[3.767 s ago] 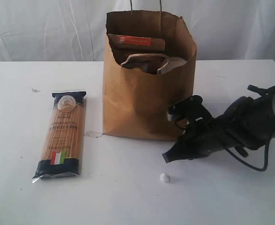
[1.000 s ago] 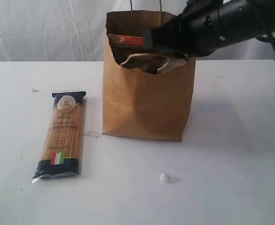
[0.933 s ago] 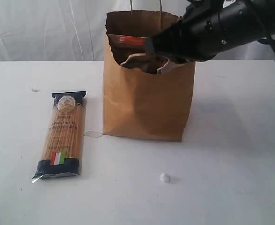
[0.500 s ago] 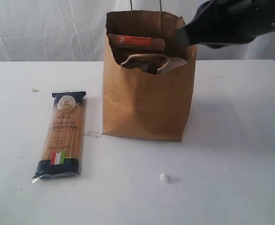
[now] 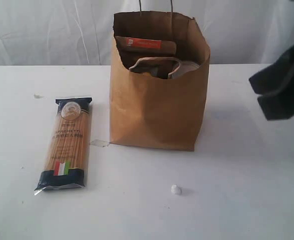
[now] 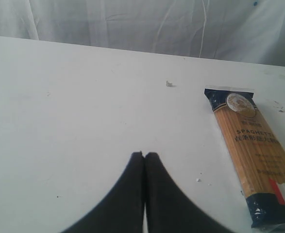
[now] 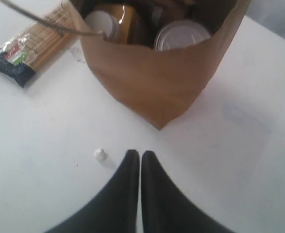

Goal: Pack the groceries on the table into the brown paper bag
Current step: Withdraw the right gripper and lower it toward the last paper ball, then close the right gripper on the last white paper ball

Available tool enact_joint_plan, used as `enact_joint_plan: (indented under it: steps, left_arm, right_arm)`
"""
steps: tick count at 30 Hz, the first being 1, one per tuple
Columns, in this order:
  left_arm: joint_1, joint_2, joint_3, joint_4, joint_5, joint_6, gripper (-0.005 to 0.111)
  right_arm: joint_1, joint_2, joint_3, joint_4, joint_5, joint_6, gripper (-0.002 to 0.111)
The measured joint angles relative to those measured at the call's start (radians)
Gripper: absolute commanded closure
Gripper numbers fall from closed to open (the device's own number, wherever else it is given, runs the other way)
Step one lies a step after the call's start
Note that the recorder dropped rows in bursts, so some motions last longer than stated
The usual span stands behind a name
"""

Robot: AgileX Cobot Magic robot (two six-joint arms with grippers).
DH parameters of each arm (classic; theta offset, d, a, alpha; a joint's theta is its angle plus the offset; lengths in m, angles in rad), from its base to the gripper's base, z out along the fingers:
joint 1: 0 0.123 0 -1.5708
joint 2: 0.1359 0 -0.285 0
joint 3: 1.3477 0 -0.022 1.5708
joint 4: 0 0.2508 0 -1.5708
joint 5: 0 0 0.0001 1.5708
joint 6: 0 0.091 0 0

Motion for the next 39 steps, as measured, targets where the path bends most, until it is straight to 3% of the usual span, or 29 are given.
enact_joint_plan:
  steps: [12, 23, 28, 39]
  left_arm:
    - [0.0, 0.0, 0.0, 0.0, 0.0, 0.0, 0.107]
    - [0.0, 0.0, 0.0, 0.0, 0.0, 0.0, 0.107]
    - [0.0, 0.0, 0.0, 0.0, 0.0, 0.0, 0.107]
    - [0.0, 0.0, 0.0, 0.0, 0.0, 0.0, 0.107]
  right_arm:
    - [0.0, 0.014, 0.277, 0.003, -0.331, 0.0, 0.107]
    - [0.0, 0.118, 0.517, 0.163, -0.691, 0.0, 0.107]
    - [0.003, 0.225, 0.524, 0.179, -0.685, -0.019, 0.107]
    - [0.104, 0.468, 0.343, 0.199, -0.419, -0.173, 0.107]
